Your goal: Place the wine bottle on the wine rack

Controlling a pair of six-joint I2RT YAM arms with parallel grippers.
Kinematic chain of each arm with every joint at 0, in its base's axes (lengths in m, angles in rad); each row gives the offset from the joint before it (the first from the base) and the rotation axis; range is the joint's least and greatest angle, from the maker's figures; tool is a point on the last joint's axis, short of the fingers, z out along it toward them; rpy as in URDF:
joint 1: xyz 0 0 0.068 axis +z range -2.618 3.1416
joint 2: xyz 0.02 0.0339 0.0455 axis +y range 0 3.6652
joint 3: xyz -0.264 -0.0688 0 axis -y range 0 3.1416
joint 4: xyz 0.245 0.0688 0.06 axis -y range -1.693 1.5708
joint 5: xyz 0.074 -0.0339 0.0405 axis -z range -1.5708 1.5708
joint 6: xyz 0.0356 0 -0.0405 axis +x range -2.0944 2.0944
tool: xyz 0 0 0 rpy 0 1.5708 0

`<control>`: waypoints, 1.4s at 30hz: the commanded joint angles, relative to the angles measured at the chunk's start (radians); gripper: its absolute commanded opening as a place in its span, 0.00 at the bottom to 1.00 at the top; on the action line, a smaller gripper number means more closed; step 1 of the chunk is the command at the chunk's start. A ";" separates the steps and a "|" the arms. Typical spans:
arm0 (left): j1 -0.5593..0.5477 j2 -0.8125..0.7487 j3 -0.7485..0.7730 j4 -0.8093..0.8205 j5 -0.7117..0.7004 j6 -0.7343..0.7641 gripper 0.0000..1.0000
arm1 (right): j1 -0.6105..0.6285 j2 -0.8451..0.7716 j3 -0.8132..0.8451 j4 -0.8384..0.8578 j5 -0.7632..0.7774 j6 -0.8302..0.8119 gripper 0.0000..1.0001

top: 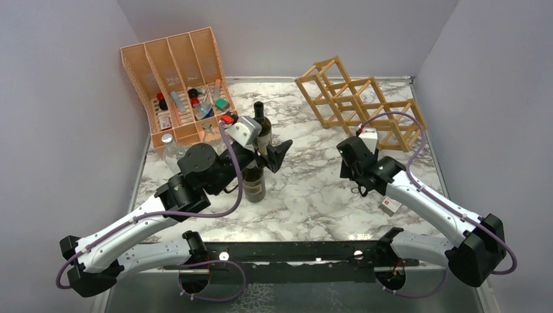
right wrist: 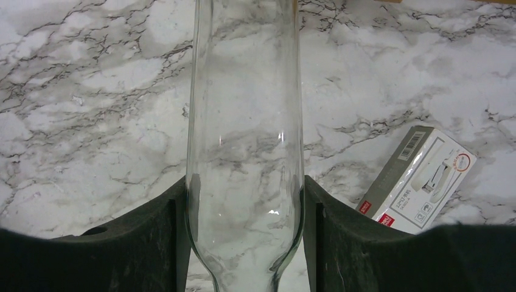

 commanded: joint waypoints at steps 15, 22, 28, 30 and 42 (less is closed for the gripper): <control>-0.001 0.035 0.060 -0.039 0.024 0.110 0.99 | -0.011 0.055 -0.003 0.093 0.292 0.204 0.01; -0.001 0.051 0.082 -0.061 0.039 0.108 0.99 | -0.018 0.150 -0.018 0.160 0.370 0.262 0.01; -0.001 0.059 0.090 -0.075 0.040 0.107 0.99 | -0.028 0.232 -0.009 0.200 0.456 0.304 0.01; -0.001 0.062 0.097 -0.084 0.038 0.114 0.99 | -0.033 0.257 0.003 0.193 0.488 0.321 0.01; -0.001 0.056 0.149 -0.118 0.000 0.159 0.99 | -0.092 0.304 -0.051 0.532 0.469 0.054 0.01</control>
